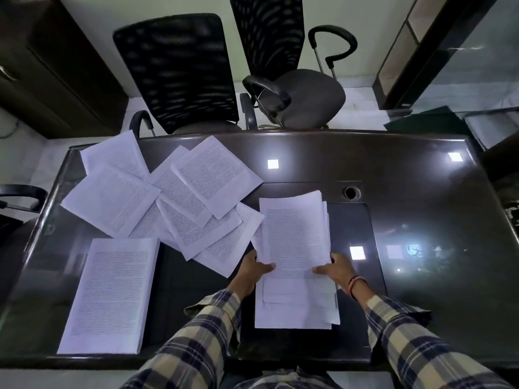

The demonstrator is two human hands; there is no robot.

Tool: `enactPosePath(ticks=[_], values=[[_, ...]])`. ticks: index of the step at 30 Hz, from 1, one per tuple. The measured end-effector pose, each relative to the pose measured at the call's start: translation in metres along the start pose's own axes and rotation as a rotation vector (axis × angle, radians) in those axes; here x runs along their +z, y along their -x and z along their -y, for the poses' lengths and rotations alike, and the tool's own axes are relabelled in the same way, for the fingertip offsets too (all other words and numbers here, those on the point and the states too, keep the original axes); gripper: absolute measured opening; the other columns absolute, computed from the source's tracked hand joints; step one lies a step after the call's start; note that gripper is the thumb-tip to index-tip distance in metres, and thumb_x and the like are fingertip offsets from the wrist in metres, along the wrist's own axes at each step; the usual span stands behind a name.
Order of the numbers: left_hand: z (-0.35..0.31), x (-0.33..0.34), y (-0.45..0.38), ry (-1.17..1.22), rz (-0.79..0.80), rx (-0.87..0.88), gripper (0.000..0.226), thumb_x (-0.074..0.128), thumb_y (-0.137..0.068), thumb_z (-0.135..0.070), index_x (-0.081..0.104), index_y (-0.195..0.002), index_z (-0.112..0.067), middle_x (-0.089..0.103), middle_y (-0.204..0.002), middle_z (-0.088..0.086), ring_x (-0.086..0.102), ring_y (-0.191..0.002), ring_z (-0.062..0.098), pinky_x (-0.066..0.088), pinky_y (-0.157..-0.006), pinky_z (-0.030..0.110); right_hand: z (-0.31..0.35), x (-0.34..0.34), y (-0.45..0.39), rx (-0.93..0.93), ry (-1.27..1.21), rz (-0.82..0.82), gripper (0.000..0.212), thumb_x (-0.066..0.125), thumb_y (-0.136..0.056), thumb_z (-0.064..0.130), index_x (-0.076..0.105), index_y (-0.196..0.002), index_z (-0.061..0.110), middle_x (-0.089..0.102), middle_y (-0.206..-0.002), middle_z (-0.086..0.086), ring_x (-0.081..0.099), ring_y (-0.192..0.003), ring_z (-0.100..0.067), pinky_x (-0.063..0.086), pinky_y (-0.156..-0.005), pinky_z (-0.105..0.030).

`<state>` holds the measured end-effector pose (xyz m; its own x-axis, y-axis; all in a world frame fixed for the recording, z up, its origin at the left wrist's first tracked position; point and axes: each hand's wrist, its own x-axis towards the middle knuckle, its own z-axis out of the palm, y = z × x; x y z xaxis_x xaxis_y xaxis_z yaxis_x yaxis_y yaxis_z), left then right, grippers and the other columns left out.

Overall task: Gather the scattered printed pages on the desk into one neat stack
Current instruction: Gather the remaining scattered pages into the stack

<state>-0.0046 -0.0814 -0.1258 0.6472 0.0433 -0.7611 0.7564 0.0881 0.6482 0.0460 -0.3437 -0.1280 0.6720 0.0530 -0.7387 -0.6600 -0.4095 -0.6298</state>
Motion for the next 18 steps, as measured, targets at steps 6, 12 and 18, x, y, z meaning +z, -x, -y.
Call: enactPosePath(ticks=[6,12,18], values=[[-0.047,0.023,0.004,-0.115,0.149,0.227,0.04,0.083,-0.082,-0.008,0.071,-0.12,-0.007,0.077,-0.117,0.007,0.073,-0.109,0.027,0.06,-0.093,0.04,0.022,-0.046,0.0,-0.026,-0.405,-0.101,0.084,0.089,-0.073,0.011,0.043,-0.143,0.018,0.058,-0.133,-0.003,0.064,-0.113,-0.024,0.053,-0.089,-0.038],[-0.104,0.013,0.006,-0.228,0.159,0.352,0.035,0.08,-0.083,-0.009,0.076,-0.116,-0.001,0.075,-0.122,0.01,0.071,-0.111,0.026,0.058,-0.099,0.039,0.075,-0.082,0.017,-0.236,-0.325,0.187,0.046,0.073,-0.086,-0.001,0.064,-0.13,0.007,0.073,-0.124,-0.009,0.068,-0.117,-0.029,0.058,-0.081,-0.029],[-0.146,0.004,0.02,0.02,-0.094,0.483,0.053,0.087,-0.079,-0.008,0.064,-0.127,-0.011,0.072,-0.119,0.013,0.07,-0.11,0.03,0.061,-0.093,0.049,0.136,-0.054,0.03,-0.558,-0.192,-0.101,0.02,0.079,-0.079,-0.008,0.075,-0.097,-0.004,0.076,-0.089,-0.005,0.071,-0.081,0.0,0.056,-0.078,-0.028]])
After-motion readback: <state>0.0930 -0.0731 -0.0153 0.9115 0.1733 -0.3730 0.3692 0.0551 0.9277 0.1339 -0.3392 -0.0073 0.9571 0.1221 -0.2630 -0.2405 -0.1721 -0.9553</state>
